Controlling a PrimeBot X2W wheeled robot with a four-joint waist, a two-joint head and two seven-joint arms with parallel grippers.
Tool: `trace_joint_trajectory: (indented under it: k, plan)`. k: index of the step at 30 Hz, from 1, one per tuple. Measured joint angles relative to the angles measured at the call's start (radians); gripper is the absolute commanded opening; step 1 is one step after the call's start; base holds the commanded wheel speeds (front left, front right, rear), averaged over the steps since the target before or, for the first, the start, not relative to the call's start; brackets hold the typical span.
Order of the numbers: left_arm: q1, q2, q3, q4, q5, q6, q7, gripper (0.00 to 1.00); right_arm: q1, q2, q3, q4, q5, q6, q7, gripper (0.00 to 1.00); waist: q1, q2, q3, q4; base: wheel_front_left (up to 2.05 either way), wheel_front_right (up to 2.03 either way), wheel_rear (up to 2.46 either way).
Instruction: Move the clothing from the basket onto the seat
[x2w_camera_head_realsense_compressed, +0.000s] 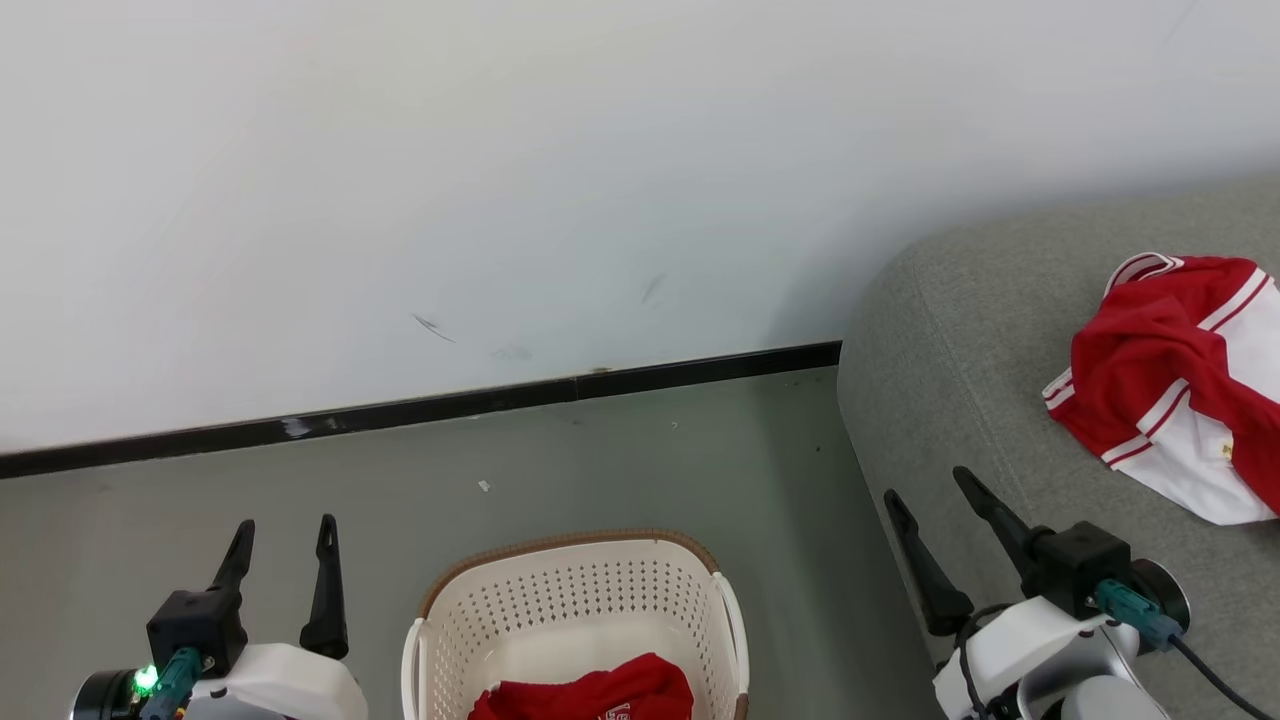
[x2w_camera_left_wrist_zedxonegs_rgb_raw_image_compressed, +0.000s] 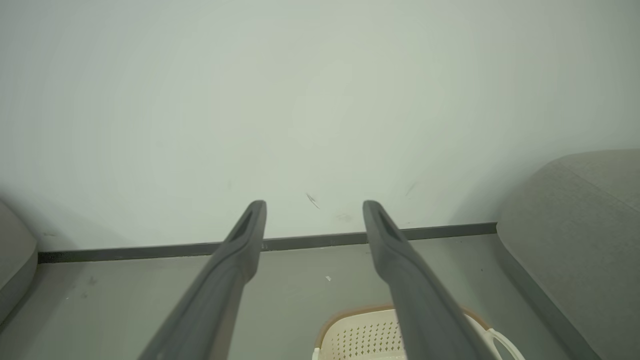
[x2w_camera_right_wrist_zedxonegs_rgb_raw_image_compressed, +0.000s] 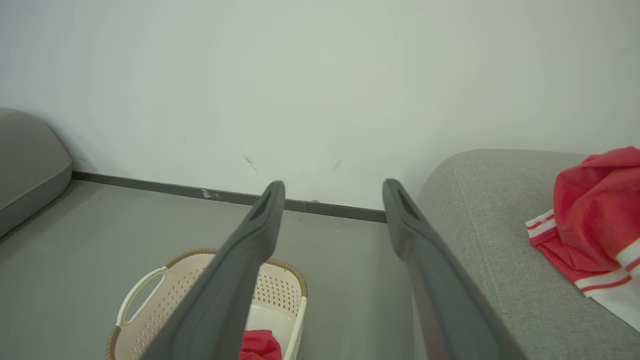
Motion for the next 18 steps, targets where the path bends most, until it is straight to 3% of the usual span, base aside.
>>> trace_joint_trajectory:
  k: [18]
  plan:
    - [0.051,0.003,0.025,-0.012,-0.013,0.0,-0.001,1.0,0.063,0.011,-0.004,-0.028,0.002,0.0,0.0,1.0,0.0,0.0,-0.028,0.016,0.0,0.0,0.0]
